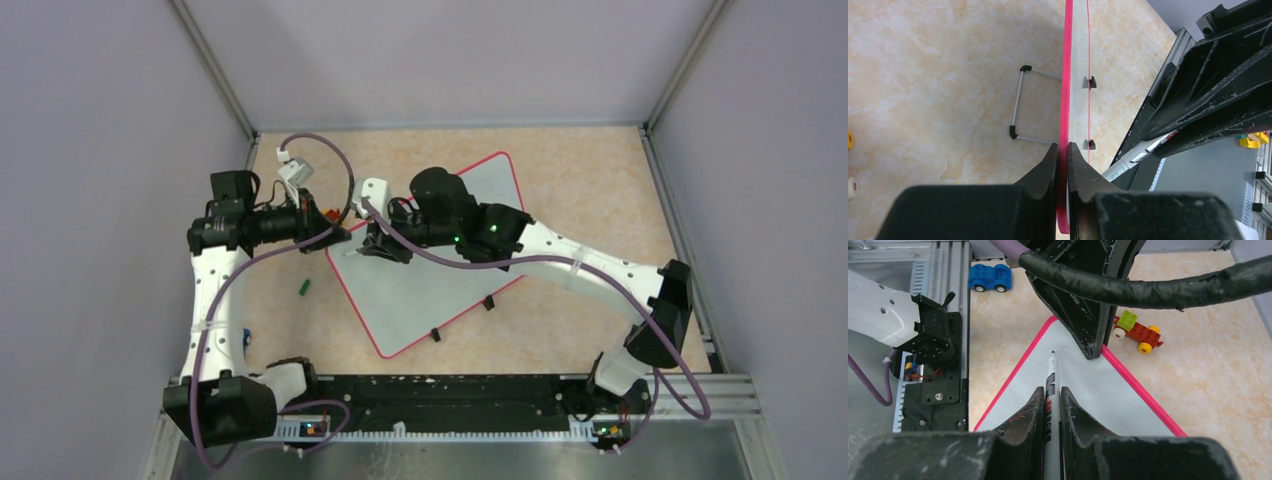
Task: Write a sentence on the whiteboard
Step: Hold the whiteboard on the whiteboard stand, then write a sentence on the whiteboard.
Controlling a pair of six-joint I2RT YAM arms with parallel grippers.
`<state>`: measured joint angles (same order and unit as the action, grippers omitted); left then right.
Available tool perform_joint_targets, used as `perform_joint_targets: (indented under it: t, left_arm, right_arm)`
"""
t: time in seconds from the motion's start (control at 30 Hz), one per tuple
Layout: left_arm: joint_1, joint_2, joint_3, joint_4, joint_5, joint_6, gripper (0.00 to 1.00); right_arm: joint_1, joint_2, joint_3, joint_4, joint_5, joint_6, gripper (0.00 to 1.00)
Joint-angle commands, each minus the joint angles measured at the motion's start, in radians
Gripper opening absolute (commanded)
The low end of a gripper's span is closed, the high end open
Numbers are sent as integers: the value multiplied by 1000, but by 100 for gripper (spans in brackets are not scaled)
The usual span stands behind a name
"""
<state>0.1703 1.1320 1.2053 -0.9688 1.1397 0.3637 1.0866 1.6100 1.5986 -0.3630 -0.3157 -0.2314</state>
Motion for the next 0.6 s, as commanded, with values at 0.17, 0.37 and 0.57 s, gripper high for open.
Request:
perform_joint_targets:
  t: [0.17,0.37,0.57]
  left_arm:
    - [6,-30,-10,36,-25,-11,0]
    - [6,-32,-16,37,-29,-9,0]
    - [6,-34,-16,39,-36,-12,0]
  right_arm:
    - [16,18,48,38,23,-2,0]
    - [17,34,66,33,20,-7,0]
    - [16,42,53,39,29,-21,0]
